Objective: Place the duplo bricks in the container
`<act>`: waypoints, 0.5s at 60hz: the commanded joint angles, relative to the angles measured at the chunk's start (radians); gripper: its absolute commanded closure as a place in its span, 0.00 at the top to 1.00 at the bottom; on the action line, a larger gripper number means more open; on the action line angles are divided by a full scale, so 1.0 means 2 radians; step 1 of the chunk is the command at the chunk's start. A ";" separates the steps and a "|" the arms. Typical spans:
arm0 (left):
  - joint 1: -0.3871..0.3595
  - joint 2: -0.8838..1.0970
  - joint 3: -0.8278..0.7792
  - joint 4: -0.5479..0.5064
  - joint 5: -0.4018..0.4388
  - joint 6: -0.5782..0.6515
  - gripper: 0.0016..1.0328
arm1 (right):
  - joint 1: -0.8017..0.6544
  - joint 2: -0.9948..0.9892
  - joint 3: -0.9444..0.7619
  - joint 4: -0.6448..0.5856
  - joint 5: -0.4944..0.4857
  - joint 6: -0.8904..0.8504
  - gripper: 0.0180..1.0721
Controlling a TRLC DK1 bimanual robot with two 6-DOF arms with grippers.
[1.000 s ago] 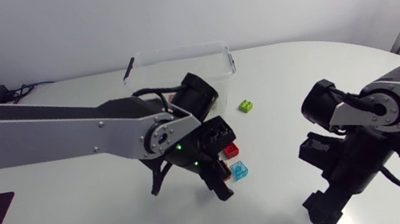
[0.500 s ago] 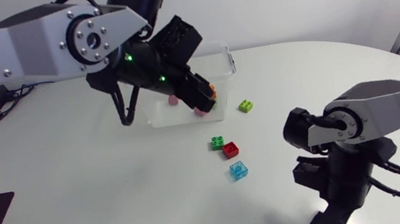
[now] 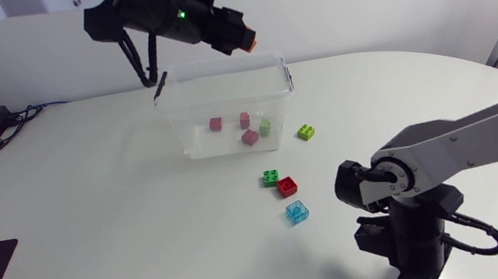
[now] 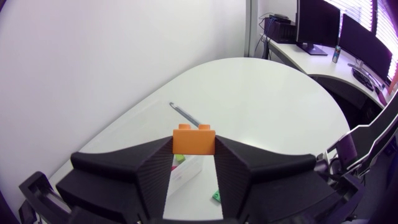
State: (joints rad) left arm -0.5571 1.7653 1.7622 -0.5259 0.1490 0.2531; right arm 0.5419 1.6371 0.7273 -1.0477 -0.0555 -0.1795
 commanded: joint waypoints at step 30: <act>0.048 0.081 0.067 0.064 -0.038 -0.067 0.13 | 0.014 0.027 0.005 -0.005 -0.027 0.017 0.26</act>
State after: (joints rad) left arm -0.4728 1.8809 1.8709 -0.4141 0.0834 0.1513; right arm 0.5621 1.6943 0.7296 -1.0485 -0.1001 -0.1604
